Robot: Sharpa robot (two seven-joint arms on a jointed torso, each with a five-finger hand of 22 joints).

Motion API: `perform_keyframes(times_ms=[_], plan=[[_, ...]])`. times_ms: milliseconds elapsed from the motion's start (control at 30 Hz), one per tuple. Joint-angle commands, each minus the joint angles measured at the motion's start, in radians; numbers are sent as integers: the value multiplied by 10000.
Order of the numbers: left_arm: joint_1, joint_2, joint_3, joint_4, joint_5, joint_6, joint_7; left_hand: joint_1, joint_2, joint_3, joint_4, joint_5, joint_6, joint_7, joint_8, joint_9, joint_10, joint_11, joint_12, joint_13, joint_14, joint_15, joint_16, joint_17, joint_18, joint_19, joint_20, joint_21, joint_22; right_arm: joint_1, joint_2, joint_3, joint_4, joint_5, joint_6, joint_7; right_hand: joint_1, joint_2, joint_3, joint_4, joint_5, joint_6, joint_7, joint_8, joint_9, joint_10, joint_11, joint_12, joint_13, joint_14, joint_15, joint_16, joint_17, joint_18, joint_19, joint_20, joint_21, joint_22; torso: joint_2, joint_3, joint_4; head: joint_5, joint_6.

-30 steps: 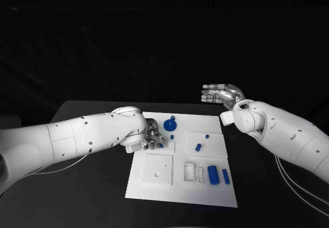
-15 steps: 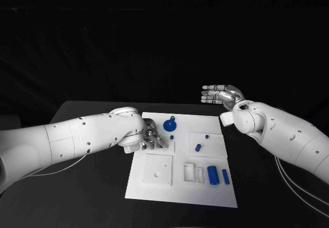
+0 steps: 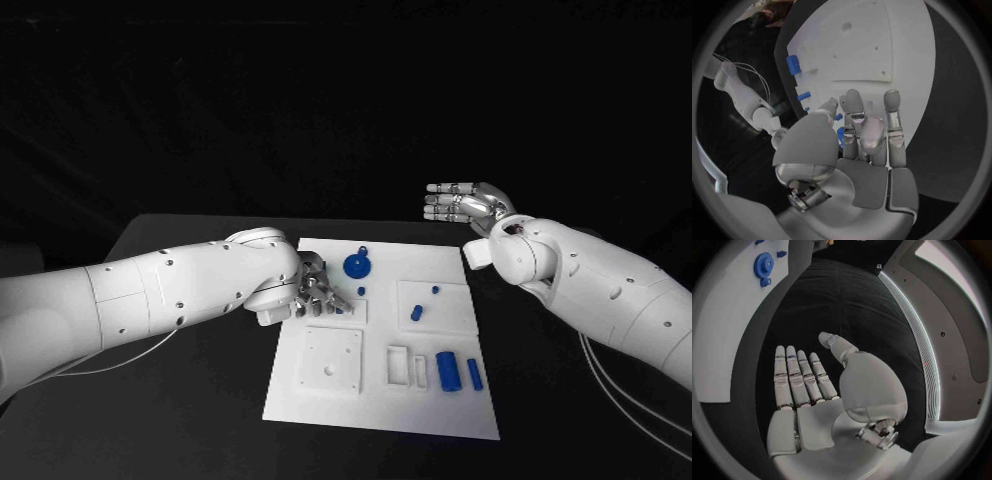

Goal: Assemble the parts on the task board

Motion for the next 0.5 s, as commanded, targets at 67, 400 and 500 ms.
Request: perform_keyframes(times_ms=[67, 400, 500], plan=[[120, -88, 146, -23, 772, 83, 19, -46, -116, 3, 95, -38, -5, 14, -38, -83, 491, -65, -56, -17, -32, -66, -71, -35, 13, -1, -84, -7, 179, -16, -8, 0, -23, -67, 98, 129, -35, -44, 8, 11, 31, -79, 15, -35, -17, -64, 3, -41, -13, -92, 8, -61, -9, -192, -66, 9, -17, -15, 9, 0, -4, 20, 117], [725, 39, 383, -1515, 1055, 608, 13, -4, 72, -53, -243, 219, -980, 260, -119, -638, 452, 48, -464, -17, -263, -96, -422, -861, -700, -98, -803, -192, 149, -20, -39, 0, -55, -67, 68, 119, -35, -44, 8, 11, 31, -79, 15, -35, -17, -64, 3, -41, -13, -92, 8, -61, -9, -192, -66, 9, -17, -15, 45, 17, -20, 21, 254], [902, 115, 411, -1968, 1088, 793, 13, -39, 170, -75, -316, 185, -1233, 359, -127, -1382, 442, 51, -695, 46, -372, -108, -531, -1159, -914, -109, -994, -315, 142, -20, -54, 0, -23, -67, 63, 115, -19, -51, -2, 8, 55, -56, 15, -35, -16, -39, 2, -38, -11, -86, 9, -60, -8, -191, -70, 9, -12, -13, 84, 11, -41, 45, 297]])
